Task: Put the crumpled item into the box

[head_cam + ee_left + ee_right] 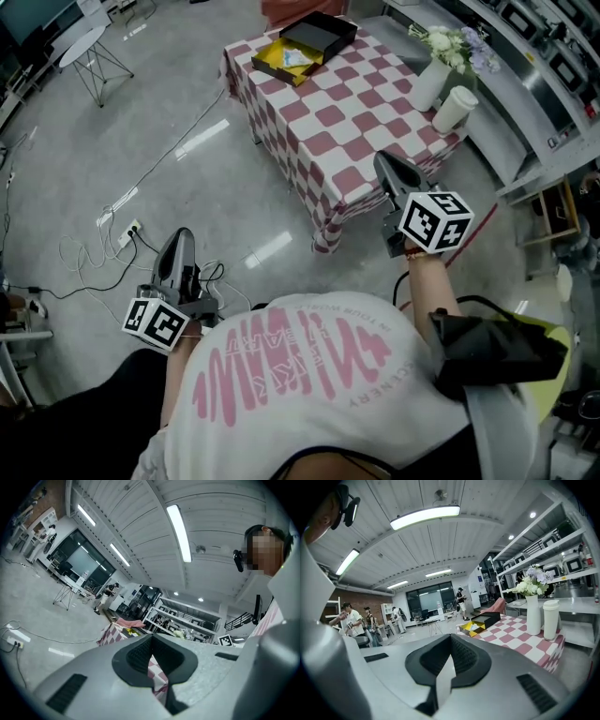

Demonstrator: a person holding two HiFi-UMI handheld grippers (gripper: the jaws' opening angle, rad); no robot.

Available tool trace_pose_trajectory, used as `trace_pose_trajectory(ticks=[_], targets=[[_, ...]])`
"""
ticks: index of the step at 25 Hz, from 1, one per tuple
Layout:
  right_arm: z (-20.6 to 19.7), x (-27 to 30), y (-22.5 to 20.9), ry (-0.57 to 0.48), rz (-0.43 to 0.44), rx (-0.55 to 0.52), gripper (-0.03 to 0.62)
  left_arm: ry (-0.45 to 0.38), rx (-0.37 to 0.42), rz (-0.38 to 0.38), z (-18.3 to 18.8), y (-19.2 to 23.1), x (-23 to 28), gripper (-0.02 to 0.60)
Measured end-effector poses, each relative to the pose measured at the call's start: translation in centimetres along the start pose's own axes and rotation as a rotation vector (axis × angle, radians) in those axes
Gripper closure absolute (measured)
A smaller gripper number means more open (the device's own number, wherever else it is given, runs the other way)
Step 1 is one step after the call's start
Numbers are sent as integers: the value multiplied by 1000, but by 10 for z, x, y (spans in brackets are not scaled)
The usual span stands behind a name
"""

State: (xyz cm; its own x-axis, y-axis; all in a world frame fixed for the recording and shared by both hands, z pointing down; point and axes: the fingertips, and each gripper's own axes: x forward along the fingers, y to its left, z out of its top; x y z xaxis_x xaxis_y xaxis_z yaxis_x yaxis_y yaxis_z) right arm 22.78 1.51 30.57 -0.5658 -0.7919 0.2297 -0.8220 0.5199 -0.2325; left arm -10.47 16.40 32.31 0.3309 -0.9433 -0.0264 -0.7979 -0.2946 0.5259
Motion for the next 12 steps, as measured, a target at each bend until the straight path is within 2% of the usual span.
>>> trace_pose_trajectory(ticks=[4,12], targets=[[7,-4,-8,12,28,-16,589,12,-18,5,-13,-15,9,574],[-3,-13,-28,44,38,-23,588,2,-6,31,-22,-29,18,574]])
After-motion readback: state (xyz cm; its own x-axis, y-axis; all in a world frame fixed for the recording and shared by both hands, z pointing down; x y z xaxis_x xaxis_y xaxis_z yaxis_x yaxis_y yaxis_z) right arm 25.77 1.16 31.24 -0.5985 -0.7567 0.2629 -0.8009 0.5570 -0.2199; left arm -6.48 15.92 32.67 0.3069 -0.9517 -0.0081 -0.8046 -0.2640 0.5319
